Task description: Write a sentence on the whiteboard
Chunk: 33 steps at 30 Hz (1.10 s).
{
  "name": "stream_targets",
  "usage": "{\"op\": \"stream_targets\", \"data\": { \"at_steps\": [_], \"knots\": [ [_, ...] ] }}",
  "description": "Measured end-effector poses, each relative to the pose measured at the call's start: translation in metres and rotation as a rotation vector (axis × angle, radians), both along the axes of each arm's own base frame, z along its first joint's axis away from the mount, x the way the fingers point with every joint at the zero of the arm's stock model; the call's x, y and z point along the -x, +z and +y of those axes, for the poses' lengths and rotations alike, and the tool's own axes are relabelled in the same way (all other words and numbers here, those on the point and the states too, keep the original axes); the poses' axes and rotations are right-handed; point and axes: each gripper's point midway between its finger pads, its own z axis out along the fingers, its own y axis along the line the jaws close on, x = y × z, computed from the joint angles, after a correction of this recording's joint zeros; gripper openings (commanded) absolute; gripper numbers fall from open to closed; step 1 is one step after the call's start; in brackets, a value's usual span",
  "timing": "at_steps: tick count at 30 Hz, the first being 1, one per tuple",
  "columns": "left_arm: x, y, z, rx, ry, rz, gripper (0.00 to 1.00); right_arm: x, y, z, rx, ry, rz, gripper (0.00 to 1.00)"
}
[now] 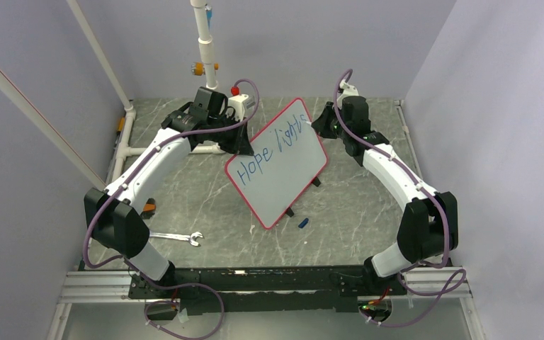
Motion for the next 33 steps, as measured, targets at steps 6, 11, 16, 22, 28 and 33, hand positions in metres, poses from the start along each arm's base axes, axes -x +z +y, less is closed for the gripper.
{"op": "stream_targets", "data": {
  "at_steps": [6,11,16,22,28,33],
  "knots": [
    [0.0,0.0,0.001,-0.002,0.005,0.001,0.0,0.005,-0.009,-0.001,-0.009,-0.001,0.026,0.0],
    [0.0,0.0,0.0,-0.003,0.005,0.002,0.0,0.006,-0.009,-0.001,-0.015,0.0,0.029,0.0],
    [0.0,-0.001,0.001,-0.003,0.005,0.002,0.0,0.007,-0.009,0.001,-0.025,0.006,0.034,0.0],
    [0.0,0.0,0.001,-0.003,0.006,0.002,0.0,0.009,-0.007,0.003,-0.042,0.017,0.04,0.0],
    [0.002,0.002,-0.001,0.0,0.0,-0.004,0.0,0.015,0.001,0.007,-0.056,0.042,0.031,0.0],
    [0.003,0.003,-0.002,0.001,-0.005,-0.008,0.0,0.019,0.005,0.008,-0.058,0.05,0.032,0.0]
  ]
}}
